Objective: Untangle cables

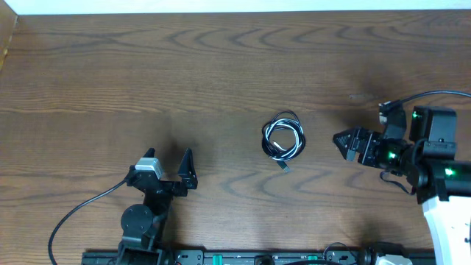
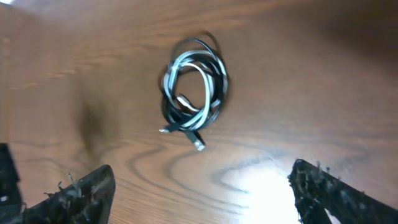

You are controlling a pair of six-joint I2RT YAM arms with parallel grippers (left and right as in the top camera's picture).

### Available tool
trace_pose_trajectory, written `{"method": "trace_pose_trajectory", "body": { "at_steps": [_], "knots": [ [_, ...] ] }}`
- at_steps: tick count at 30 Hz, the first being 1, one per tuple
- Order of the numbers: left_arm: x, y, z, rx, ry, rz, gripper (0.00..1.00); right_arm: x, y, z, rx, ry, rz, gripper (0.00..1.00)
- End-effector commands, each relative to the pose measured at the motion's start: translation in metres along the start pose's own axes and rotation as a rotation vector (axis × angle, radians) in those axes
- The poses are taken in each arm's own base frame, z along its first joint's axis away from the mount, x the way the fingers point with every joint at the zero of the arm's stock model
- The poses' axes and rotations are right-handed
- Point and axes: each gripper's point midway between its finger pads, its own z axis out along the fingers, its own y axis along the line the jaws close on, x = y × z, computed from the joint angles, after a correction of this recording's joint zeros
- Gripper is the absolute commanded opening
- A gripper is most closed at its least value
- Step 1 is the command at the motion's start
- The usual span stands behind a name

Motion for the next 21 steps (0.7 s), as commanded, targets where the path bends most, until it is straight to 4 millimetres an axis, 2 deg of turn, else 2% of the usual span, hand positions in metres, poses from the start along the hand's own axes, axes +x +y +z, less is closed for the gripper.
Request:
{"method": "trace_pose_trajectory", "body": {
  "at_steps": [1,12,16,21],
  "knots": [
    [0.015,0.008,0.0,-0.034,0.049,0.006,0.98,-0.002,-0.007,0.004,0.045,0.018,0.001,0.87],
    [0.015,0.008,0.0,-0.034,0.05,0.006,0.98,0.01,-0.023,0.028,0.079,0.141,0.064,0.88],
    [0.015,0.008,0.0,-0.034,0.05,0.006,0.98,0.013,-0.028,0.034,0.089,0.174,0.081,0.97],
    [0.015,0.008,0.0,-0.034,0.049,0.006,0.98,0.014,-0.033,0.037,0.115,0.184,0.086,0.98]
  ]
}}
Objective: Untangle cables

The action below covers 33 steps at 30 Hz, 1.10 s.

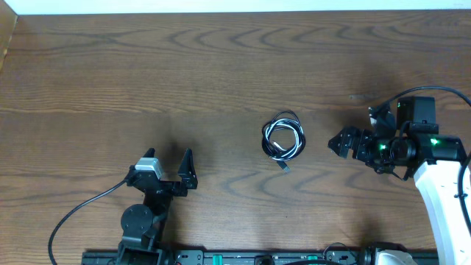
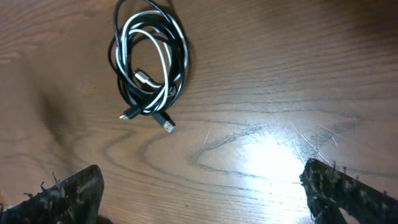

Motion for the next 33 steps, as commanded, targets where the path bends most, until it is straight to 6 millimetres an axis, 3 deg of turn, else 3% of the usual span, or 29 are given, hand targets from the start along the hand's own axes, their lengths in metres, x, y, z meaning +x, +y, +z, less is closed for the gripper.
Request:
{"method": "trace_pose_trajectory", "body": {
  "at_steps": [1,7,10,12,14,18,21,27,31,33],
  "knots": [
    [0.015,0.008,0.0,-0.034,0.05,0.006,0.98,-0.004,-0.001,-0.002,0.025,-0.012,-0.017,0.97],
    [0.015,0.008,0.0,-0.034,0.049,0.006,0.98,-0.002,-0.015,0.003,0.09,-0.013,-0.01,0.9],
    [0.015,0.008,0.0,-0.034,0.05,0.006,0.98,0.001,-0.024,0.012,0.109,-0.016,-0.009,0.78],
    [0.015,0.008,0.0,-0.034,0.05,0.006,0.98,0.004,-0.028,0.019,0.109,-0.015,-0.008,0.47],
    [0.015,0.008,0.0,-0.034,0.049,0.006,0.98,0.009,-0.034,0.029,0.11,-0.012,-0.004,0.01],
    [0.015,0.008,0.0,-0.034,0.05,0.006,0.98,0.016,-0.044,0.044,0.11,-0.012,0.001,0.01],
    [0.015,0.008,0.0,-0.034,0.049,0.006,0.98,0.023,-0.051,0.054,0.11,-0.011,0.026,0.11],
    [0.015,0.008,0.0,-0.034,0.05,0.006,0.98,0.032,-0.053,0.066,0.077,-0.009,0.071,0.18],
    [0.015,0.008,0.0,-0.034,0.05,0.006,0.98,0.032,-0.052,0.066,0.069,-0.008,0.066,0.1],
    [0.015,0.008,0.0,-0.034,0.049,0.006,0.98,0.03,-0.05,0.063,0.073,-0.008,0.066,0.11]
  ]
}}
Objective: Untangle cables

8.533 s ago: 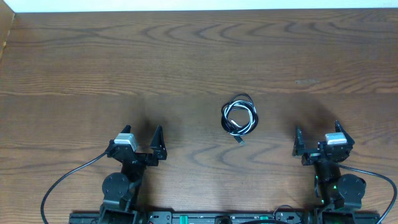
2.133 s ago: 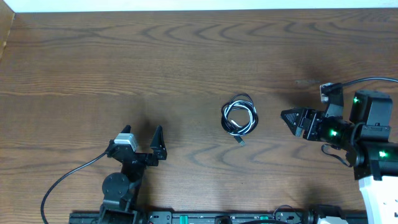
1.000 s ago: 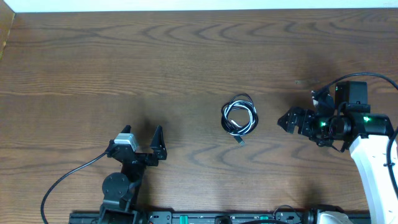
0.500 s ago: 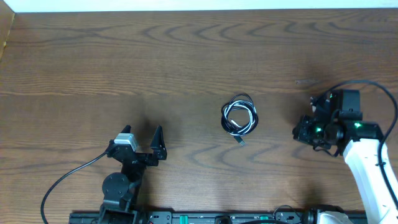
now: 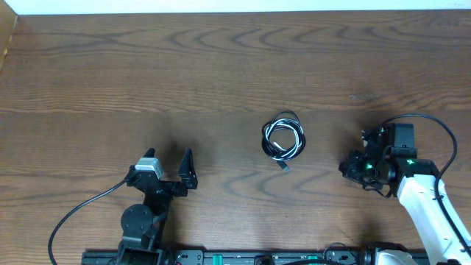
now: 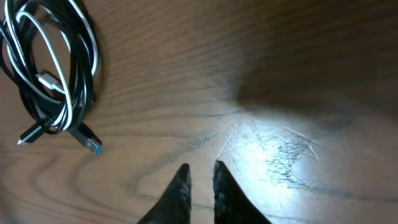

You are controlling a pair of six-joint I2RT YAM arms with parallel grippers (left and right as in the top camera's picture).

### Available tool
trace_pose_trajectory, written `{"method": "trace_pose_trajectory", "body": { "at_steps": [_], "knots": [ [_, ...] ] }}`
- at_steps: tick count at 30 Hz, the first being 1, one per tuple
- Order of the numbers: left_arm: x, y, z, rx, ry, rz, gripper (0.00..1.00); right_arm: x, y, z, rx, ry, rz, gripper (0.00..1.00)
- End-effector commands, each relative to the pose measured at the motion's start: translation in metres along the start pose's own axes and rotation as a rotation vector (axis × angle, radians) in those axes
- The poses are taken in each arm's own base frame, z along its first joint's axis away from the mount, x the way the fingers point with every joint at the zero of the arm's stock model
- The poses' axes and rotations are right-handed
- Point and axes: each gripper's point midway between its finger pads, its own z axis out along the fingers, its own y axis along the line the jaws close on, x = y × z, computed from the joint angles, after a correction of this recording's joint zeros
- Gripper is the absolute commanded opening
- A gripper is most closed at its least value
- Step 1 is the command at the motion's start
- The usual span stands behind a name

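A small coil of black and white cables (image 5: 283, 138) lies at mid-table, with loose plug ends at its near side. In the right wrist view the cable coil (image 6: 53, 74) sits at the far left, a blue-tipped plug (image 6: 91, 143) sticking out below it. My right gripper (image 5: 344, 167) is to the right of the coil and nearer the front edge, apart from it. In its own view the right gripper (image 6: 199, 169) has its fingers nearly together over bare wood, holding nothing. My left gripper (image 5: 169, 163) stands open at the front left, far from the cables.
The wooden table (image 5: 221, 66) stretches wide behind and to the left of the coil. A black cable (image 5: 73, 213) trails from the left arm's base toward the front edge. A bright glare patch (image 6: 273, 149) lies just right of the right fingers.
My right gripper has gone from wide open to shut on nothing and now sits nearer the front edge. The coil has shifted to the left edge of its view. The coil and left arm stayed put.
My right gripper stood wide open to the right of the coil, which showed mid-frame in its view. Then it was still open, a little closer, with the coil at upper left. Now it is shut, empty, nearer the front edge; the coil lies unchanged.
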Motion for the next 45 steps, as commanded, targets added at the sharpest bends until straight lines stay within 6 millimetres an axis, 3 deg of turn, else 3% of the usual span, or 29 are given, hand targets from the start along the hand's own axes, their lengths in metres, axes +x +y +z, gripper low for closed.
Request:
{"method": "trace_pose_trajectory", "body": {
  "at_steps": [1,5,13,14,45],
  "knots": [
    [0.015,0.008,0.0,-0.034,0.05,0.006,0.98,-0.004,0.007,-0.004,-0.015,0.001,0.002,0.13],
    [0.015,0.008,0.0,-0.034,0.05,0.006,0.98,-0.014,0.015,-0.016,-0.019,-0.009,-0.002,0.32],
    [0.015,0.008,0.0,-0.034,0.05,0.006,0.98,-0.033,0.029,-0.027,-0.056,-0.065,-0.097,0.96],
    [0.015,0.008,0.0,-0.034,0.05,0.006,0.98,-0.034,0.03,-0.027,-0.057,-0.07,-0.099,0.99],
    [0.015,0.008,0.0,-0.034,0.05,0.006,0.98,-0.034,0.027,-0.026,-0.042,-0.072,-0.097,0.99]
  ]
}}
